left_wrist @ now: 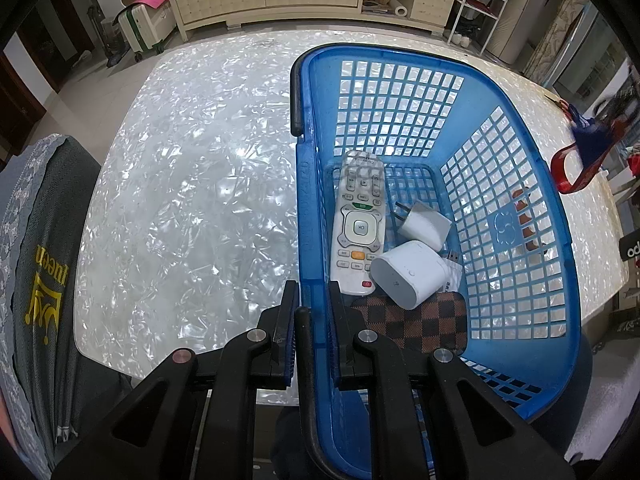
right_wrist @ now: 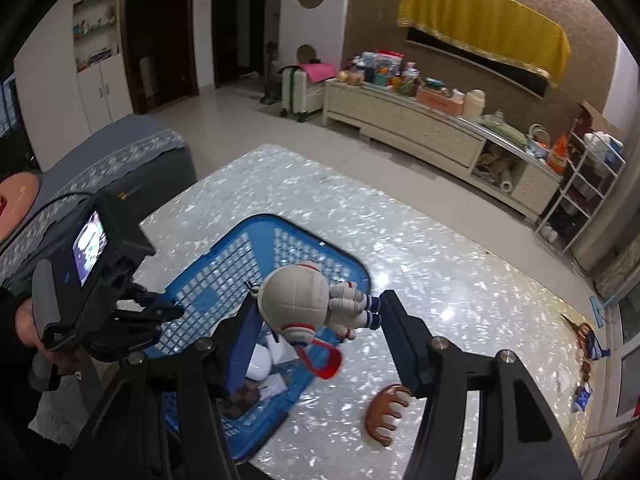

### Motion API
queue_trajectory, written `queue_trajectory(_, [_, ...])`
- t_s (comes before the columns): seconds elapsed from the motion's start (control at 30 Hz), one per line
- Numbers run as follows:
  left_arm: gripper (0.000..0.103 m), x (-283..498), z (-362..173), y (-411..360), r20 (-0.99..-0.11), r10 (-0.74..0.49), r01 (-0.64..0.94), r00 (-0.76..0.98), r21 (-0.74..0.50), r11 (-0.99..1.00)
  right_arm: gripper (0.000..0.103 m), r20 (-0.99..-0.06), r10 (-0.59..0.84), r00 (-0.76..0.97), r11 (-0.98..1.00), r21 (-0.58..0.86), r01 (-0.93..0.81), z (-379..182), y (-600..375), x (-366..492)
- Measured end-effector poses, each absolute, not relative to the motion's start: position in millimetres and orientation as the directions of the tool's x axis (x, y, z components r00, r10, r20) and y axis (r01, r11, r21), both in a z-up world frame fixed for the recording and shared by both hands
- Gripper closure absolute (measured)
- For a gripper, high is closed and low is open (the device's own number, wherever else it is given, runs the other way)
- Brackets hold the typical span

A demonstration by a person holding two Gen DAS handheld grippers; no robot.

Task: Organize rigid objects
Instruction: 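Lift the astronaut keychain with the right gripper and carry it over the basket, then lower the astronaut keychain into the basket and open the right gripper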

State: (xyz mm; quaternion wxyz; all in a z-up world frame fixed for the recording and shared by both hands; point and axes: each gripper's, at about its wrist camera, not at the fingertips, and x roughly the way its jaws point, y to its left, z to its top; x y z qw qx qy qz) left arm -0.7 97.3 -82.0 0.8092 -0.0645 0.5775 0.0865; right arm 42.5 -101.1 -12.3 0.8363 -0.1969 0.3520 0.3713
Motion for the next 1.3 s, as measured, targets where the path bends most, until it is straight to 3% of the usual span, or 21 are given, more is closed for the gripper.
queue_trajectory(0.67, [0.089, -1, -82, 98, -0.945, 0.068, -0.21, 0.319, 0.0, 0.978, 0.046, -0.829, 0.448, 0.336, 0.589, -0.009, -0.808, -81, -53, 52])
queue_trajectory(1.3, [0.088, -1, -82, 95, -0.944, 0.068, -0.207, 0.323, 0.0, 0.978, 0.046, -0.857, 0.425, 0.294, 0.581, 0.009, -0.814, -117, -36, 57])
